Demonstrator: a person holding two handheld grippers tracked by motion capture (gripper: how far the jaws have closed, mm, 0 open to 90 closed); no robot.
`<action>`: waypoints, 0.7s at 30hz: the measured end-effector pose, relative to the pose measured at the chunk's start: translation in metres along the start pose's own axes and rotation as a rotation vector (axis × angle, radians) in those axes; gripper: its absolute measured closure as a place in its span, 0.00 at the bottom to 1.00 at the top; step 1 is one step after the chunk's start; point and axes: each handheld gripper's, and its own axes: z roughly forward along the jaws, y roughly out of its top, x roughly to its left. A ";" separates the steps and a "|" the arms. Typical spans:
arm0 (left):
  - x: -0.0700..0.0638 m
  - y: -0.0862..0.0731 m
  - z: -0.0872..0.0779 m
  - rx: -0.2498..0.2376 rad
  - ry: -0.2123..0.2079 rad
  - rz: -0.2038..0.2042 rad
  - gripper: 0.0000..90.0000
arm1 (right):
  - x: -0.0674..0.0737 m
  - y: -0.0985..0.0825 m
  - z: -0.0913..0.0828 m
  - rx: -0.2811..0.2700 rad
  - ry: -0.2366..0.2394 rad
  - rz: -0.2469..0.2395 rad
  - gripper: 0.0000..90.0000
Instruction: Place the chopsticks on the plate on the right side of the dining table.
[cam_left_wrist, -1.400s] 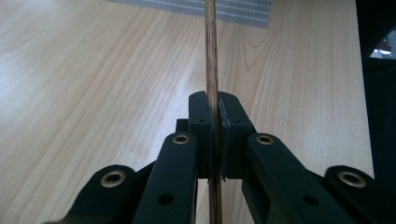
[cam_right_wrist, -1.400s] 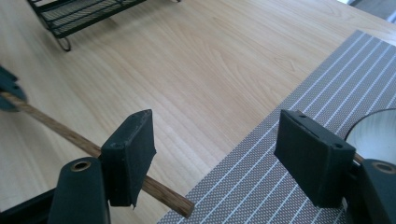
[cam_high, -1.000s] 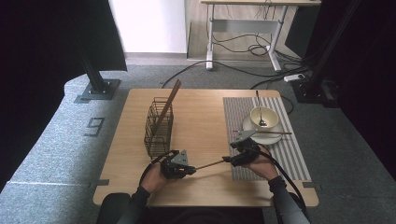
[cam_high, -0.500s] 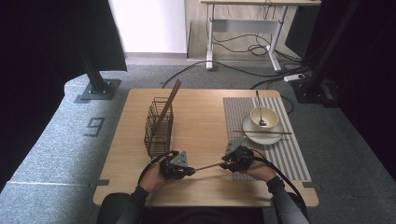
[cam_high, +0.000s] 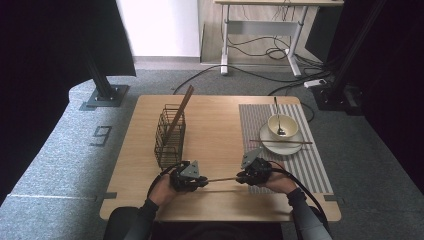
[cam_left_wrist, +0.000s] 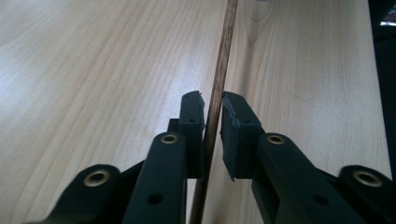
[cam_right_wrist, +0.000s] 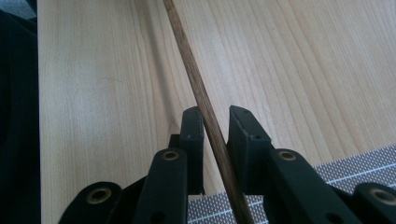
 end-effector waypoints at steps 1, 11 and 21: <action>0.000 0.000 0.000 -0.003 0.006 -0.002 0.85 | 0.000 0.000 0.000 -0.001 0.002 0.002 0.85; 0.002 -0.001 -0.003 -0.037 0.079 -0.037 0.64 | 0.001 0.000 -0.003 -0.042 0.048 -0.011 0.92; 0.005 -0.001 -0.004 -0.074 0.159 -0.113 0.35 | -0.001 -0.001 -0.011 -0.069 0.024 0.009 0.93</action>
